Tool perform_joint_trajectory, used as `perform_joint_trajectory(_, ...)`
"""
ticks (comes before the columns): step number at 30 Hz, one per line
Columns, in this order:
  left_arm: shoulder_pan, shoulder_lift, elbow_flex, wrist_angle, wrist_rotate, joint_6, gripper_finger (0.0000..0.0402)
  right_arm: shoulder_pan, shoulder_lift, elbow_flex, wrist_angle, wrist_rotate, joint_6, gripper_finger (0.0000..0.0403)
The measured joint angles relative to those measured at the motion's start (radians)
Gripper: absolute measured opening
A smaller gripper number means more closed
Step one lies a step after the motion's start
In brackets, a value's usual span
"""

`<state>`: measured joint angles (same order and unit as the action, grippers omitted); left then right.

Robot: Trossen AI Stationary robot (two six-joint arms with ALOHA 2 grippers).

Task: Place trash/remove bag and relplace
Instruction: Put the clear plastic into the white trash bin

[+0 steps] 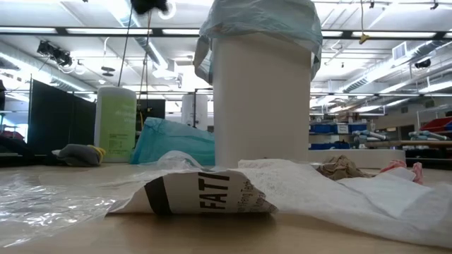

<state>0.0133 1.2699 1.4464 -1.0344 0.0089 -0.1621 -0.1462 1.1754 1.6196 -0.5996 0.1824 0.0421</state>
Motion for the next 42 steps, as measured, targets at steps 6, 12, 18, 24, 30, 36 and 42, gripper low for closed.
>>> perform_joint_trajectory(6, -0.044, 0.000, -0.315, 0.249, 0.114, -0.159, 0.0126, 0.000, -0.138, 0.001, -0.035, 0.042, 0.010, 0.0232)
perform_joint_trajectory(12, -0.094, 0.000, -0.543, 0.493, 0.121, -0.298, 0.0126, 0.000, -0.195, 0.001, -0.109, 0.109, 0.011, 0.0223)
perform_joint_trajectory(18, -0.115, 0.000, -0.684, 0.753, 0.013, -0.366, 0.0126, 0.000, -0.201, 0.001, -0.131, 0.117, 0.011, 0.0222)
perform_joint_trajectory(24, -0.133, -0.001, -0.789, 0.870, -0.130, -0.369, 0.0126, 0.000, -0.195, 0.000, -0.130, 0.117, 0.010, 0.0222)
perform_joint_trajectory(30, -0.133, -0.001, -0.864, 0.998, -0.155, -0.399, 0.0126, 0.000, -0.194, 0.000, -0.130, 0.116, 0.008, 0.0222)
perform_joint_trajectory(36, -0.137, 0.026, -0.879, 1.041, -0.171, -0.395, 0.0126, 0.000, -0.194, 0.000, -0.130, 0.116, 0.008, 0.0222)
perform_joint_trajectory(42, -0.148, 0.112, -0.879, 1.131, -0.181, -0.392, 0.0126, 0.000, -0.194, 0.000, -0.135, 0.113, 0.008, 0.0222)
